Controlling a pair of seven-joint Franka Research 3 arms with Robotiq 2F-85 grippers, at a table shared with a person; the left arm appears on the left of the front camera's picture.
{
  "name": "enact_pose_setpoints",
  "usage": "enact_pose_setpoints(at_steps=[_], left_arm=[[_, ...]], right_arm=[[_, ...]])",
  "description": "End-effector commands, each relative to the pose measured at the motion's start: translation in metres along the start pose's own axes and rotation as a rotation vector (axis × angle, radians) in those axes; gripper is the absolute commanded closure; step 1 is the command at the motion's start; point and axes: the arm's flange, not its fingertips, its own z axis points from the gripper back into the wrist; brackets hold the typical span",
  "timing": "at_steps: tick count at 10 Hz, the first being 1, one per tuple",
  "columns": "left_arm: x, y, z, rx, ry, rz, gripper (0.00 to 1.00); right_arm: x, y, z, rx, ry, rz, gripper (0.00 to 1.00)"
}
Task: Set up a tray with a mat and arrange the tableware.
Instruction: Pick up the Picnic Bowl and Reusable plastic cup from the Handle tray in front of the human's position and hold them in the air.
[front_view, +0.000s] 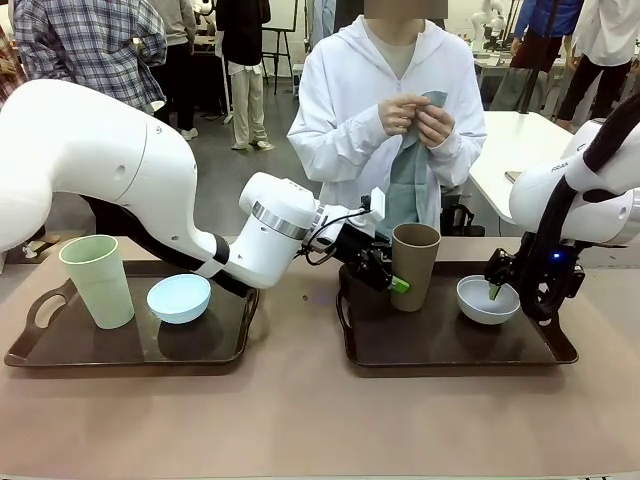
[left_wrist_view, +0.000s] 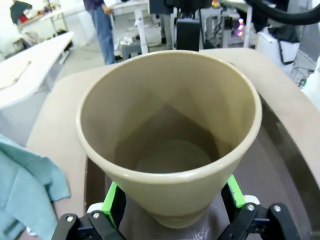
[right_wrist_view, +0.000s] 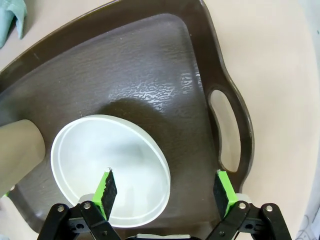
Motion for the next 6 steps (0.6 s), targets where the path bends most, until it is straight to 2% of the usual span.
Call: enact_pose_setpoints(at_steps=[1, 2, 3, 4, 6], left_arm=[[-0.003, 0.005, -0.006, -0.004, -0.043, -0.030, 0.00], [-0.005, 0.004, -0.010, -0.007, -0.037, -0.030, 0.00], [-0.007, 0.004, -0.012, -0.012, -0.034, -0.032, 0.00], [-0.007, 0.005, -0.015, -0.014, -0.037, -0.034, 0.00], [-0.011, 0.008, -0.019, -0.024, -0.060, -0.038, 0.00]], right_arm=[[0.006, 0.005, -0.005, 0.047, -0.009, 0.022, 0.10], [0.006, 0.007, -0.005, 0.045, -0.011, 0.024, 0.58], [0.005, 0.009, -0.006, 0.043, -0.010, 0.025, 0.68], [0.005, 0.010, -0.006, 0.041, -0.009, 0.021, 1.00], [0.005, 0.010, -0.004, 0.040, -0.004, 0.017, 1.00]])
